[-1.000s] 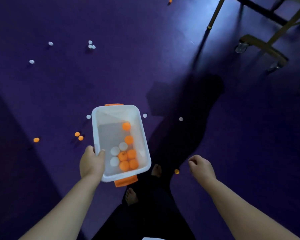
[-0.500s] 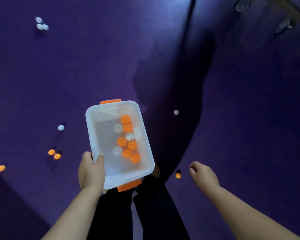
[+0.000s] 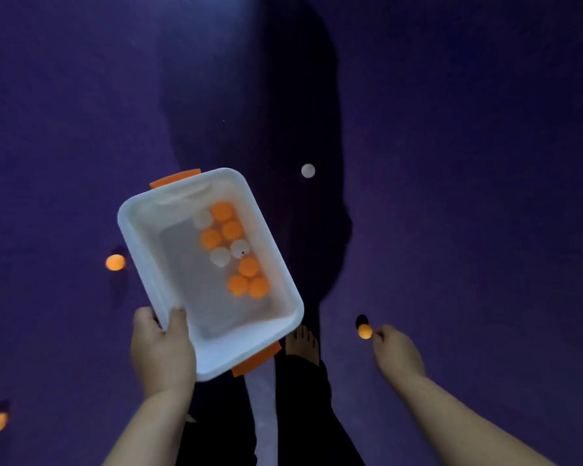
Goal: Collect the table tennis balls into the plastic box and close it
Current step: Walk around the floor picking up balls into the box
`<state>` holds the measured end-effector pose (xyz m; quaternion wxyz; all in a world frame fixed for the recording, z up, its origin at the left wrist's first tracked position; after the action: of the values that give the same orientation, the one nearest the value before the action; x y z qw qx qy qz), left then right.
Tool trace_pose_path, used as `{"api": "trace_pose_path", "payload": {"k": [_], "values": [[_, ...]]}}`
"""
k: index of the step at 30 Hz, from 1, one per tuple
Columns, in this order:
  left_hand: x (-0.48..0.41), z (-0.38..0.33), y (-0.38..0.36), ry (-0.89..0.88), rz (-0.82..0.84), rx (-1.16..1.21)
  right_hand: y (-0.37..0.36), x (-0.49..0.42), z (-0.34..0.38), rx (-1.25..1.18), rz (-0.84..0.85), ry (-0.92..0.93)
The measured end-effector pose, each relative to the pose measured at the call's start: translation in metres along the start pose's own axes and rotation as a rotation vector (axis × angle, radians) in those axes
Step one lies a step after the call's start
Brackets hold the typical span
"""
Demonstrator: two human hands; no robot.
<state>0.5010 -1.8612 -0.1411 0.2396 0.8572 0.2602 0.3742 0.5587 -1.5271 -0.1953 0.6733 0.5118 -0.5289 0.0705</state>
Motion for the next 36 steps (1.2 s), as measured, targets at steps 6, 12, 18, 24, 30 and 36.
{"api": "trace_pose_path", "payload": {"k": [6, 12, 18, 24, 30, 36], "values": [[-0.037, 0.045, -0.080, -0.058, 0.084, 0.026, -0.075, -0.081, -0.035, -0.046, -0.024, -0.161], [-0.064, 0.063, -0.134, -0.124, 0.140, 0.009, -0.128, -0.142, -0.045, -0.044, -0.068, -0.204], [-0.079, 0.066, -0.152, -0.135, 0.167, -0.009, -0.162, -0.174, -0.046, 0.224, 0.005, -0.193], [-0.102, 0.056, -0.147, -0.181, 0.161, -0.011, -0.095, -0.200, 0.040, -0.569, -0.363, -0.128], [-0.136, 0.047, -0.135, -0.234, 0.108, 0.020, -0.011, -0.240, 0.188, -0.475, -0.610, 0.299], [-0.170, 0.038, -0.127, -0.302, 0.093, 0.093, 0.016, -0.277, 0.267, -0.324, -0.538, 0.432]]}}
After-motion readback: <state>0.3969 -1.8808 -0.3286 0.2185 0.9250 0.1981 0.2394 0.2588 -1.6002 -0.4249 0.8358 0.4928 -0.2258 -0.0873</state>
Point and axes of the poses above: each hand's wrist, its own x-axis away from the middle knuckle, its own y-axis out of the back of the hand, z = x × y, the point moved 3 cm from there along -x, towards the middle knuckle, and after that the axes turned 4 degrees about x, right-handed, at the moved point
